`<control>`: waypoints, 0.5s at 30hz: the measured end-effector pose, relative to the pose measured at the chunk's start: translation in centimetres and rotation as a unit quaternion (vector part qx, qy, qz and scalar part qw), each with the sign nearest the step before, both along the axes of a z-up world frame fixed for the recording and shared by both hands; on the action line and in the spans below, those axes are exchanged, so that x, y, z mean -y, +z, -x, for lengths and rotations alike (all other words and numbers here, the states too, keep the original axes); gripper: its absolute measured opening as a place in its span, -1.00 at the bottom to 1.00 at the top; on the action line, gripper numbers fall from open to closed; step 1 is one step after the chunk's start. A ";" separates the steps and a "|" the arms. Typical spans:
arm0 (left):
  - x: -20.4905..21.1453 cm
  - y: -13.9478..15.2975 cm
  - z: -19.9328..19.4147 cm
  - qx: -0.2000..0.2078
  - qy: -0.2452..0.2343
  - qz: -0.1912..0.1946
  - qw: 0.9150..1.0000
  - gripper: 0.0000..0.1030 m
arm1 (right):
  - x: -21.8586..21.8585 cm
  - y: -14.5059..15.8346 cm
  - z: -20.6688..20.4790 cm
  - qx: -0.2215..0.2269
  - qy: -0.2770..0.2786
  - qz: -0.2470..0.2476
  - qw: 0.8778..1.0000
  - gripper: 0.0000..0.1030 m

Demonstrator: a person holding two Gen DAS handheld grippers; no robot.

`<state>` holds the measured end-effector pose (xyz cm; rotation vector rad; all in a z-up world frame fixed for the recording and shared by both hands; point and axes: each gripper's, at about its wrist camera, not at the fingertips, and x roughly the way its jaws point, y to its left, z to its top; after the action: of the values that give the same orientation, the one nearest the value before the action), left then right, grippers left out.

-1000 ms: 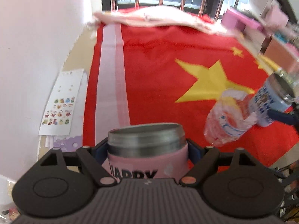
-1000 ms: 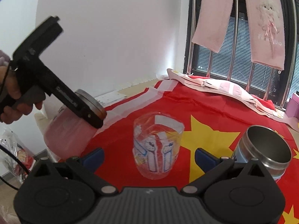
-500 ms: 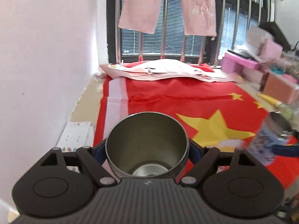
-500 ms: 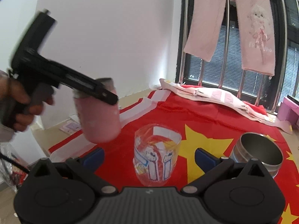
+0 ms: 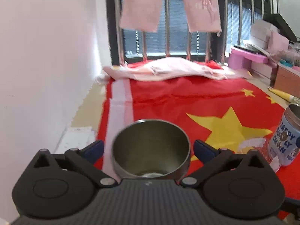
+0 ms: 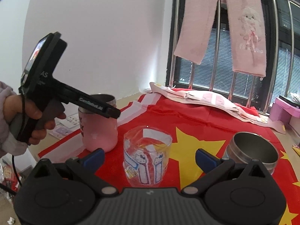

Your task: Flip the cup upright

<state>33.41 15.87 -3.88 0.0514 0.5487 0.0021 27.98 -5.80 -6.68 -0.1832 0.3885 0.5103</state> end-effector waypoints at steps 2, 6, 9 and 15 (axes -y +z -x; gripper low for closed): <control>0.0 0.8 1.7 0.018 0.000 0.004 1.000 1.00 | 0.3 0.5 0.9 0.007 -0.003 -0.008 1.000 1.00; 0.6 2.8 7.7 0.101 0.010 0.007 0.995 1.00 | 1.2 1.6 3.6 0.031 -0.013 -0.025 0.999 1.00; 1.8 3.8 12.6 0.143 0.016 -0.004 0.990 1.00 | 2.1 2.4 6.3 0.044 -0.027 -0.041 0.998 1.00; 3.9 4.9 21.5 0.189 0.031 0.017 0.981 1.00 | 3.7 3.9 12.6 0.077 -0.052 -0.066 0.993 1.00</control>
<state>11.96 12.01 0.98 -0.0007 0.1692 0.0615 15.34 -9.45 -2.80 -0.0741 0.2109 0.4152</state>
